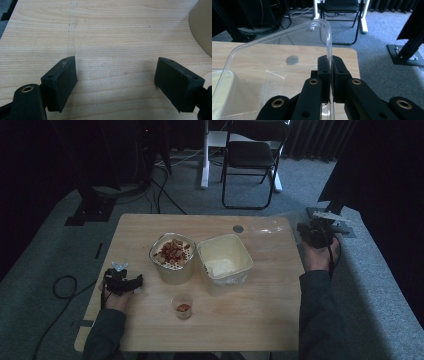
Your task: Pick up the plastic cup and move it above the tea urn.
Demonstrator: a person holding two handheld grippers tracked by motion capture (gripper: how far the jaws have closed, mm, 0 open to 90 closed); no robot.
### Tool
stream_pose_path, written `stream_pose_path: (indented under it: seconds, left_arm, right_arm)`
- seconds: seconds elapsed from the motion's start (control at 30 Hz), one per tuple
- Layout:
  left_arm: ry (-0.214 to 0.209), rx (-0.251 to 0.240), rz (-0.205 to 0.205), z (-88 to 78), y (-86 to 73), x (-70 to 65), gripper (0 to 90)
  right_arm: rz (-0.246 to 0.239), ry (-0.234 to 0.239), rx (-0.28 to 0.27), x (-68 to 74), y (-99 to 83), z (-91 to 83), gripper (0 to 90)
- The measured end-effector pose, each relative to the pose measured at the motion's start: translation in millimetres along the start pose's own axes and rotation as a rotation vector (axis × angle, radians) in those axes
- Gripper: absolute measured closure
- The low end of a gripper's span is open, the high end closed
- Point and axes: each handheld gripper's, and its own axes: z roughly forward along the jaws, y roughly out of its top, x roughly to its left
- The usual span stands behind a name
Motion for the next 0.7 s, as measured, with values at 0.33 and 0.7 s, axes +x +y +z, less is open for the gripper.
stream_pose_path:
  seconds: [0.33,0.7]
  left_arm:
    - [0.000,0.001,0.000,-0.1,0.1,0.0,18.5]
    - [0.000,0.001,0.000,-0.1,0.1,0.0,18.5]
  right_arm:
    - [-0.089,0.101,-0.014,42.8,18.8,-9.7,87.0]
    - [-0.178,0.198,-0.001,82.4,21.1,-7.0,71.6]
